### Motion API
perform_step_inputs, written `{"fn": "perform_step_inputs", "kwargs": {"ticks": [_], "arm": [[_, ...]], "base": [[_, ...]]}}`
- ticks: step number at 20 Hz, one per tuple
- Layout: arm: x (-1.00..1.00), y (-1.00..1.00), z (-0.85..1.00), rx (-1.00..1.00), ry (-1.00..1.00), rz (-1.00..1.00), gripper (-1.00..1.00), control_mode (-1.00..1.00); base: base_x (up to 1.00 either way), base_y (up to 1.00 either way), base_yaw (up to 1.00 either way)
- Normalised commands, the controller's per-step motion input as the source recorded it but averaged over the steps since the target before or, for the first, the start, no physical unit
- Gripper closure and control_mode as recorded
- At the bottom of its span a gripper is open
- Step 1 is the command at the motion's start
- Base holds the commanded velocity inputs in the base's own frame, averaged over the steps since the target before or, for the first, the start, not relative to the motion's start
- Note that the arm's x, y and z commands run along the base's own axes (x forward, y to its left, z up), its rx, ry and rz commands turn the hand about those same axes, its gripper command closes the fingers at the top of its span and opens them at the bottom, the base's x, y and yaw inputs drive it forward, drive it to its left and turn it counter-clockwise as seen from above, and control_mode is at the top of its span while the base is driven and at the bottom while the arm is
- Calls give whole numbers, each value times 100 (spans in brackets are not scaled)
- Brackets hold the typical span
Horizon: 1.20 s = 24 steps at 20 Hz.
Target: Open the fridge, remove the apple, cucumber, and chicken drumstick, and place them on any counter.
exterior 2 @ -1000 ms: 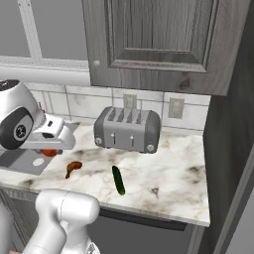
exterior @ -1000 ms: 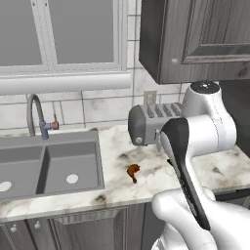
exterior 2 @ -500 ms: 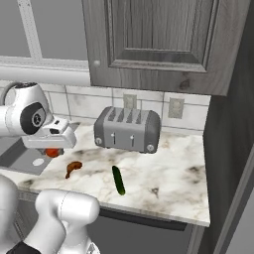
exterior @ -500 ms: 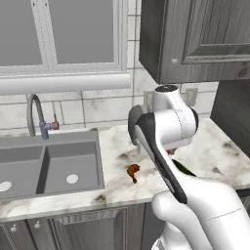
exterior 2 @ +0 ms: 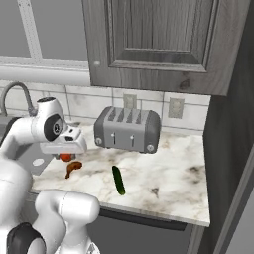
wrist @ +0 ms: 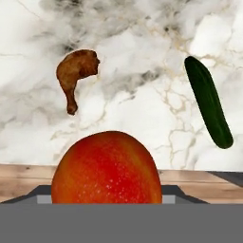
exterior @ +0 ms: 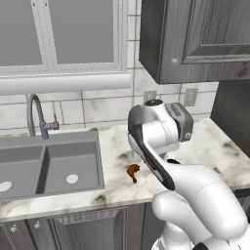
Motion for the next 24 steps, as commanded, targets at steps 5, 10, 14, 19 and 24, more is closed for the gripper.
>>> {"fn": "perform_step_inputs", "kwargs": {"ticks": [5,10,14,19,24], "arm": [[38,-2,-29,4,5,0,100,-100],[22,-9,-24,6,7,0,100,-100],[28,-1,-34,3,4,0,100,-100],[11,0,-46,0,0,0,100,-100],[3,0,-46,0,0,0,100,-100]], "base": [[0,0,0],[0,0,0],[0,0,0],[0,0,0],[0,0,0]]}}
